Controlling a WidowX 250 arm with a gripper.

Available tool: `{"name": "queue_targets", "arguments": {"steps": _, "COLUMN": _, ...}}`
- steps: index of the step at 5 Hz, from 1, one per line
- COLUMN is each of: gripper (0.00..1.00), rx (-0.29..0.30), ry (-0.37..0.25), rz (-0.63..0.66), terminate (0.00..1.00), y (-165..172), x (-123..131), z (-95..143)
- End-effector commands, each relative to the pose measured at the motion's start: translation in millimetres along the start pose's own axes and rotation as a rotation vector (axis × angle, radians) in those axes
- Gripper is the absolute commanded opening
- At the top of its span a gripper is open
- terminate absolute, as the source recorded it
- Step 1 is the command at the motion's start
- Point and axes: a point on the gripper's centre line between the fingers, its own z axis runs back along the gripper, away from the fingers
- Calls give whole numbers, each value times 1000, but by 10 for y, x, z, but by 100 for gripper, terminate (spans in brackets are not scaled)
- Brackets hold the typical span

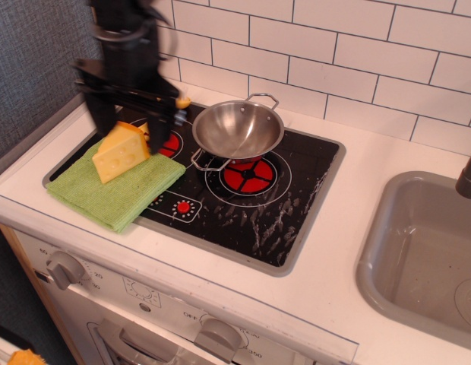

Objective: PLACE THE CHEESE AT THE RIGHT SIDE OF THE STOVE

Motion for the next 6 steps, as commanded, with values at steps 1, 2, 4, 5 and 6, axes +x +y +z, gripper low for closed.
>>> {"name": "queue_targets", "arguments": {"steps": 1, "gripper": 100, "rx": -39, "ry": -47, "rz": 128, "terminate": 0, "y": 300, "x": 129, "z": -64}}
{"name": "queue_targets", "arguments": {"steps": 2, "gripper": 100, "rx": -56, "ry": -35, "rz": 159, "terminate": 0, "y": 310, "x": 149, "z": -259}}
{"name": "queue_targets", "arguments": {"steps": 4, "gripper": 100, "rx": -38, "ry": -13, "rz": 144, "terminate": 0, "y": 221, "x": 168, "z": -395}}
{"name": "queue_targets", "arguments": {"steps": 5, "gripper": 0, "rx": -48, "ry": -25, "rz": 153, "terminate": 0, "y": 214, "x": 154, "z": -382}}
{"name": "queue_targets", "arguments": {"steps": 6, "gripper": 0, "rx": -43, "ry": -23, "rz": 142, "terminate": 0, "y": 195, "x": 159, "z": -365}}
